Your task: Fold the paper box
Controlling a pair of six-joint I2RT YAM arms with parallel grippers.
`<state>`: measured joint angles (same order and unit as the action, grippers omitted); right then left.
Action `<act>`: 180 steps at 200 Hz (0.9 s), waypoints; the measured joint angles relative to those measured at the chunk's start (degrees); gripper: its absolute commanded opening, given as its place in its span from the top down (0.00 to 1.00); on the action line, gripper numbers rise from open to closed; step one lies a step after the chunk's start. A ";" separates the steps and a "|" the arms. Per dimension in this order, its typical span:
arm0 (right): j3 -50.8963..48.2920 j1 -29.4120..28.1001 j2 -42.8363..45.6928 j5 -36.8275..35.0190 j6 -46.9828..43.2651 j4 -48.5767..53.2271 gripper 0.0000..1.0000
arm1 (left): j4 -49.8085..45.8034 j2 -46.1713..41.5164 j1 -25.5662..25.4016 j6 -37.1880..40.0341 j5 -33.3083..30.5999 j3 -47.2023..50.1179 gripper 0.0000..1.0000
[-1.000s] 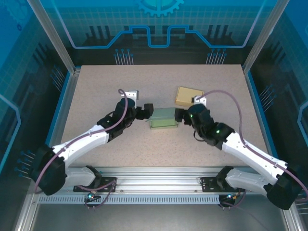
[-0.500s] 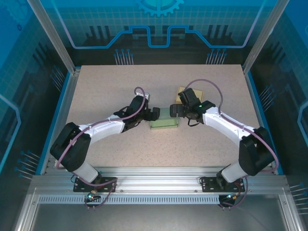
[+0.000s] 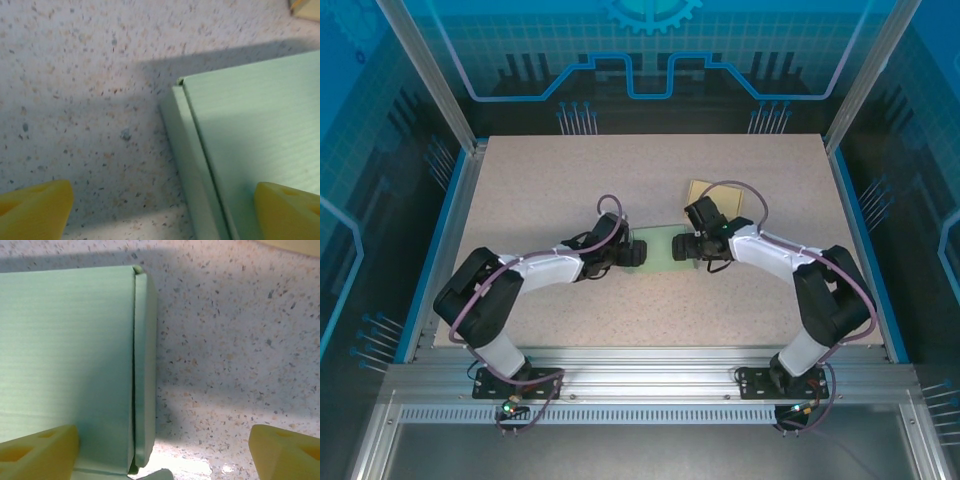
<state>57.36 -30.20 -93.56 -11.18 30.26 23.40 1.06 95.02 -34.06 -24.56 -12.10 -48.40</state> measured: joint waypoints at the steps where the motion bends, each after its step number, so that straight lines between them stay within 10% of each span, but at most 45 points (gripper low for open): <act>1: -0.07 0.00 -0.02 0.02 0.02 -0.09 0.13 | 0.00 0.00 0.00 0.00 0.00 0.04 0.13; 109: -3.72 0.26 -0.83 3.13 2.47 -6.51 0.16 | 6.99 -0.24 0.15 -5.62 3.02 4.44 0.41; 180: -8.81 1.36 9.46 8.33 4.24 -7.72 0.00 | 13.62 -1.07 5.07 -10.54 12.52 8.41 0.60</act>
<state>48.56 -28.84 -84.09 -2.85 34.50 15.68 14.68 93.95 -28.99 -35.09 0.43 -39.99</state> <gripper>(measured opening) 0.997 0.428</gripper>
